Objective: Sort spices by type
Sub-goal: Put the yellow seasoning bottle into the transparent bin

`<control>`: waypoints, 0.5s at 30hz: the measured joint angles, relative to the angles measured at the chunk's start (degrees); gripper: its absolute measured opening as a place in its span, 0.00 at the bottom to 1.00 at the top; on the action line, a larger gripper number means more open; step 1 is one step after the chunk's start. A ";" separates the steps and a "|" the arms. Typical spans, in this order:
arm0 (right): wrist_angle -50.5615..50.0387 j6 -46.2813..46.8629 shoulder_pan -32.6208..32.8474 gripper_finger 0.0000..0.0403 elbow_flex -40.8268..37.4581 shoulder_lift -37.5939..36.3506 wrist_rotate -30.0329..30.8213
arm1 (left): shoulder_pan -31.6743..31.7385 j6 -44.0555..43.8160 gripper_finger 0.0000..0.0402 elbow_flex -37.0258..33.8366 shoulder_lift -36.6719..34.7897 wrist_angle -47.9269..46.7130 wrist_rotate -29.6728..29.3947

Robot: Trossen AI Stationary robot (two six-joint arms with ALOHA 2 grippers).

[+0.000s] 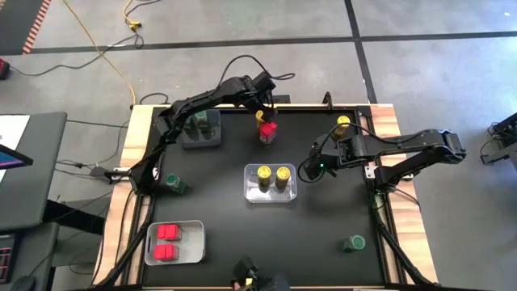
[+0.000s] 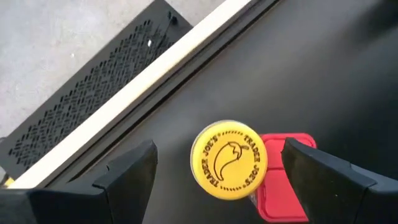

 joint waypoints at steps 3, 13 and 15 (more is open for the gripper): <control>0.00 0.02 0.00 0.89 0.00 0.00 0.00 | 0.00 -0.15 0.82 0.00 0.00 0.58 -1.06; 0.44 0.04 -0.02 0.89 0.00 0.00 0.00 | -0.45 -0.52 0.81 0.00 0.00 -0.24 -0.28; 0.44 0.04 -0.02 0.88 0.00 0.00 0.00 | -0.50 -1.02 0.81 0.00 0.00 -0.29 0.06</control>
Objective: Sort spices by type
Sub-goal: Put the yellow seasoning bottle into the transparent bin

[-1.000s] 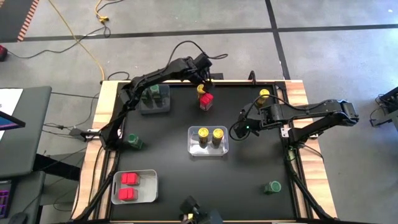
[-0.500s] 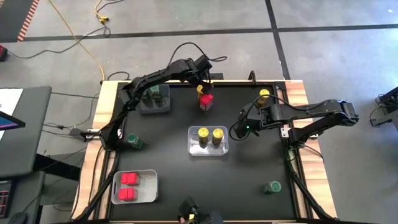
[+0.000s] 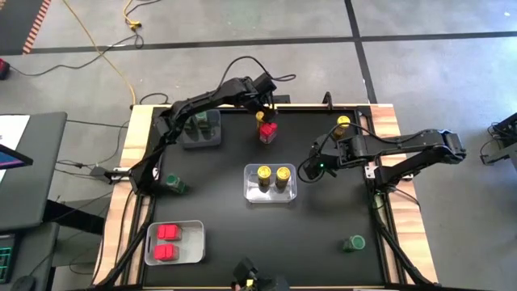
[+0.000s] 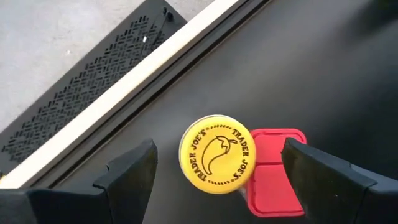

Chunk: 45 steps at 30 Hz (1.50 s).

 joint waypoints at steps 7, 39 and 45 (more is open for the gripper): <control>0.00 0.04 0.00 0.88 0.00 0.00 -0.09 | 0.07 -0.86 0.81 0.00 0.00 0.03 0.86; 0.55 0.37 0.70 0.89 -0.02 -0.02 -0.31 | 0.94 -2.99 0.81 0.02 3.91 0.21 3.17; 0.57 0.39 0.70 0.89 -0.02 -0.02 -0.31 | 0.96 -2.97 0.77 0.02 3.91 -0.09 3.68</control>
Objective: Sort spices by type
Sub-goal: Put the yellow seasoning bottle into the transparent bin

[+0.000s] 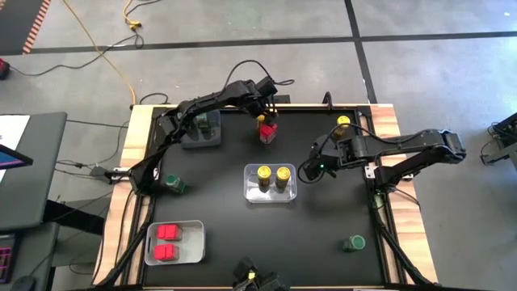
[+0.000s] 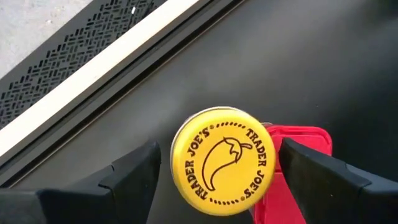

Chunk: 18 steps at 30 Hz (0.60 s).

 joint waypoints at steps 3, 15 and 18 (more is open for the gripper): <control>0.07 0.02 -0.01 0.89 0.00 0.00 0.00 | 0.13 0.00 0.75 0.00 0.00 -1.14 0.04; 0.74 0.17 0.00 0.89 0.00 0.00 0.02 | 0.19 0.94 0.66 0.00 0.00 -1.10 0.11; 0.85 0.19 0.00 0.89 0.00 0.00 0.02 | 0.22 1.29 0.64 0.00 0.00 -0.80 0.09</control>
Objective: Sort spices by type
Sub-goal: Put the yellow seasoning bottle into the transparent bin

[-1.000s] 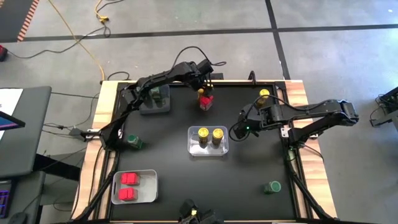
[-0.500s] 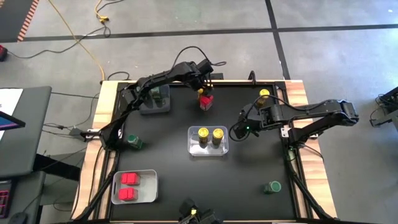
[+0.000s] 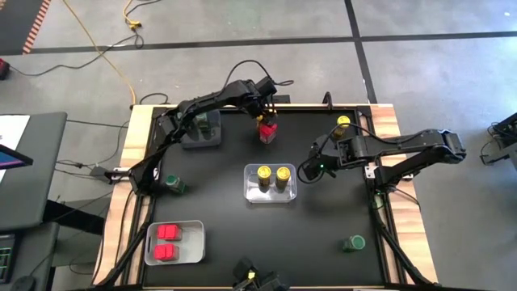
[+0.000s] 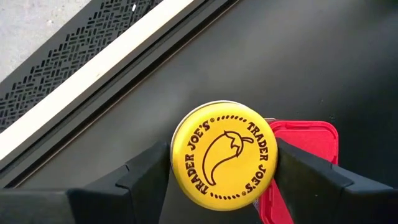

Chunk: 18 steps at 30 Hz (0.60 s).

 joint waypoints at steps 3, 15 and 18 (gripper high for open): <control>0.16 0.01 0.00 0.88 0.00 0.00 0.00 | -0.02 0.02 0.63 0.00 0.00 0.08 0.00; 0.31 -0.03 0.01 0.89 0.00 0.00 0.02 | 0.00 0.02 0.58 0.00 -0.02 0.04 0.00; 0.30 -0.03 0.03 0.89 0.00 0.00 0.03 | -0.02 0.02 0.58 0.00 -0.02 -0.03 -0.02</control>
